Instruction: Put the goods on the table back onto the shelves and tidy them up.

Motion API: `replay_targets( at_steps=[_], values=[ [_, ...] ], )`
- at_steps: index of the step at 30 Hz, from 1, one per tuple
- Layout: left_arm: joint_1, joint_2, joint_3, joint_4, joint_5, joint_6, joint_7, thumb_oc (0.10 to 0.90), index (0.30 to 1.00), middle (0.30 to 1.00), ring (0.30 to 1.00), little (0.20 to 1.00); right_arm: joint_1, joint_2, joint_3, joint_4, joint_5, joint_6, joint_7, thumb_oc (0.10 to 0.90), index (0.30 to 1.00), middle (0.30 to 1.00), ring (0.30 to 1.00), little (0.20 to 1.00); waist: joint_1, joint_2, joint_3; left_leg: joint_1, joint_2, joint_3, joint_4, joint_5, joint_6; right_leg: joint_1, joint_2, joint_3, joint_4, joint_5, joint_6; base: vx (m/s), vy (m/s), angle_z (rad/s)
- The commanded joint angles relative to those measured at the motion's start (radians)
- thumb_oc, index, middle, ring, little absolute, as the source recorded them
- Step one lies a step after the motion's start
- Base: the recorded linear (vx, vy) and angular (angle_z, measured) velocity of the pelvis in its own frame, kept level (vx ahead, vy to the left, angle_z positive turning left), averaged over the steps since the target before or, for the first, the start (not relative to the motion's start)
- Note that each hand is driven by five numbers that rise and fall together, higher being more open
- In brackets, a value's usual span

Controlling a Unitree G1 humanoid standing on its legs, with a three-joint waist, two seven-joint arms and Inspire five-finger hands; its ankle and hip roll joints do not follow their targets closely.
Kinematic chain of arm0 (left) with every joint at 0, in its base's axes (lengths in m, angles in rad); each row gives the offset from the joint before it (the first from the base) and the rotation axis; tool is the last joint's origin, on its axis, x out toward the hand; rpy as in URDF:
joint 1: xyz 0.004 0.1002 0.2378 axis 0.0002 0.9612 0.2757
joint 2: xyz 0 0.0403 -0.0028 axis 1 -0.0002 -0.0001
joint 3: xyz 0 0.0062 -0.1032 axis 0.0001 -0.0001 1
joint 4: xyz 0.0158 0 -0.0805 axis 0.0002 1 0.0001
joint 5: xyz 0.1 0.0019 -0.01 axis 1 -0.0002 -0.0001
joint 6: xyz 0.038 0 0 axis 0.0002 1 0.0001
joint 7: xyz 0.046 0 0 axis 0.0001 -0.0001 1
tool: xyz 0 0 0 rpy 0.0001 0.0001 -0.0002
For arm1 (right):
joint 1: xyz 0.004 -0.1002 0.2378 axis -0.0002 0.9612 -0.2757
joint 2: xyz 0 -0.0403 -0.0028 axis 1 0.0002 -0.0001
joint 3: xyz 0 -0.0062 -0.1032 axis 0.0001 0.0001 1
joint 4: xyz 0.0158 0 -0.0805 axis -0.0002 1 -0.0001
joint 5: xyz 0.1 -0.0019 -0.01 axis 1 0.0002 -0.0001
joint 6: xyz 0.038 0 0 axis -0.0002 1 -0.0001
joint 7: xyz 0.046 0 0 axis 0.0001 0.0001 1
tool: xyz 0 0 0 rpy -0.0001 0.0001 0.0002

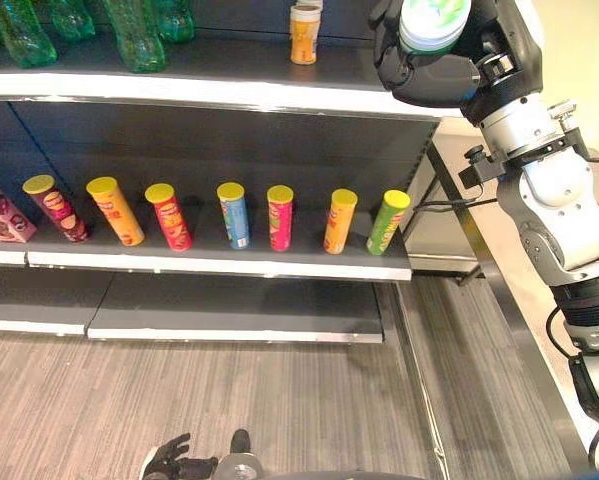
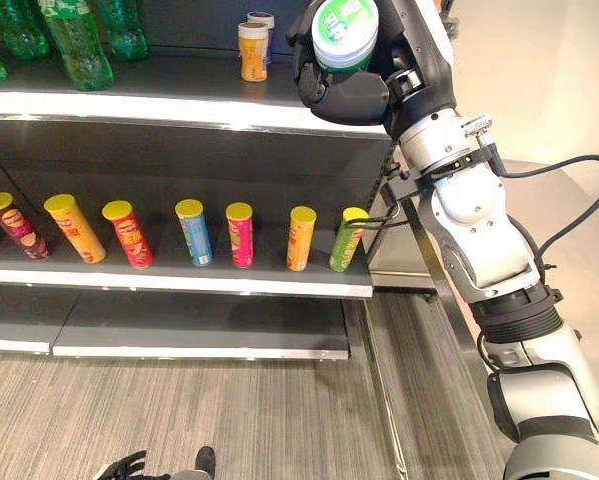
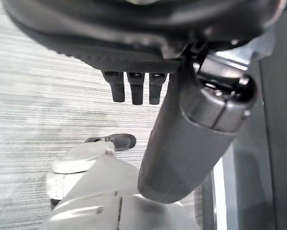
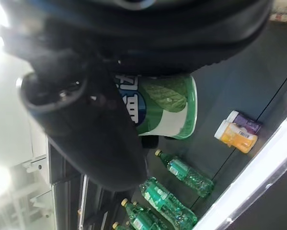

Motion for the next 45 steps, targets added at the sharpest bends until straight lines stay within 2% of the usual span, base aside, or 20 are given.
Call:
replay_targets(
  at_steps=[1, 4, 10, 16, 20, 21, 26, 45],
  values=[
    [-0.085, 0.047, -0.04, 0.024, -0.002, -0.028, 0.004, 0.8, 0.9, 0.9, 0.9, 0.9, -0.184, -0.02, -0.026, 0.065, -0.027, -0.059, -0.053, 0.4, 0.3, 0.3, 0.3, 0.3, 0.042, -0.036, -0.058, 0.059, -0.05, -0.008, 0.006, -0.172, 0.007, -0.037, -0.015, -0.037, 0.013, -0.037, 0.002, 0.05, -0.05, 0.47],
    [-0.09, 0.049, -0.053, 0.019, -0.002, -0.028, 0.004, 0.8, 0.9, 0.9, 0.9, 0.9, -0.201, 0.002, -0.022, 0.1, -0.02, -0.056, -0.061, 0.4, 0.3, 0.3, 0.3, 0.3, 0.047, -0.036, -0.058, 0.053, -0.054, -0.027, 0.006, -0.168, 0.004, -0.027, -0.016, -0.066, 0.017, -0.043, -0.001, 0.05, -0.036, 0.48],
    [-0.1, 0.064, -0.08, 0.018, -0.025, -0.028, 0.008, 0.8, 0.9, 0.9, 0.9, 0.9, -0.292, 0.06, -0.018, 0.313, 0.039, -0.055, -0.096, 0.4, 0.3, 0.3, 0.3, 0.3, 0.089, -0.038, -0.048, 0.042, -0.06, -0.073, 0.006, -0.16, -0.003, -0.002, -0.021, -0.141, 0.034, -0.06, -0.009, 0.06, -0.032, 0.36],
    [-0.089, 0.064, -0.086, 0.044, -0.047, -0.026, 0.009, 0.8, 0.9, 0.9, 0.9, 0.9, -0.373, 0.069, -0.039, 0.484, 0.12, -0.07, -0.118, 0.4, 0.3, 0.3, 0.3, 0.3, 0.121, -0.045, -0.049, 0.023, -0.067, -0.102, 0.006, -0.154, -0.009, 0.011, -0.026, -0.198, 0.038, -0.064, -0.008, 0.04, -0.018, 0.29],
    [-0.078, 0.061, -0.082, 0.058, -0.056, -0.025, 0.005, 0.8, 0.9, 0.9, 0.9, 0.9, -0.4, 0.072, -0.038, 0.528, 0.143, -0.074, -0.115, 0.4, 0.3, 0.3, 0.3, 0.3, 0.137, -0.049, -0.048, 0.02, -0.069, -0.103, 0.006, -0.154, -0.011, 0.019, -0.024, -0.216, 0.034, -0.066, -0.008, 0.06, -0.025, 0.25],
    [-0.074, 0.062, -0.077, 0.059, -0.063, -0.025, 0.007, 0.8, 0.9, 0.9, 0.9, 0.9, -0.41, 0.072, -0.036, 0.557, 0.152, -0.074, -0.119, 0.4, 0.3, 0.3, 0.3, 0.3, 0.142, -0.055, -0.05, 0.027, -0.06, -0.105, 0.006, -0.175, -0.022, 0.03, -0.015, -0.205, 0.028, -0.088, -0.005, 0.11, -0.066, 0.09],
    [-0.076, 0.069, -0.071, 0.06, -0.07, -0.025, 0.007, 0.8, 0.9, 0.9, 0.9, 0.9, -0.42, 0.068, -0.021, 0.604, 0.153, -0.064, -0.116, 0.4, 0.3, 0.3, 0.3, 0.3, 0.15, -0.067, -0.042, 0.014, -0.058, -0.105, 0.006, -0.17, -0.026, 0.023, -0.011, -0.217, 0.025, -0.085, -0.004, 0.04, -0.021, 0.07],
    [-0.067, 0.085, -0.076, 0.027, -0.086, -0.031, 0.001, 0.8, 0.9, 0.9, 0.9, 0.9, -0.409, 0.102, -0.009, 0.708, 0.184, -0.04, -0.094, 0.4, 0.3, 0.3, 0.3, 0.3, 0.159, -0.078, -0.019, 0.006, -0.059, -0.094, 0.006, -0.175, -0.023, 0.011, -0.012, -0.215, 0.022, -0.081, -0.003, 0.0, 0.0, 0.0]
  ],
)
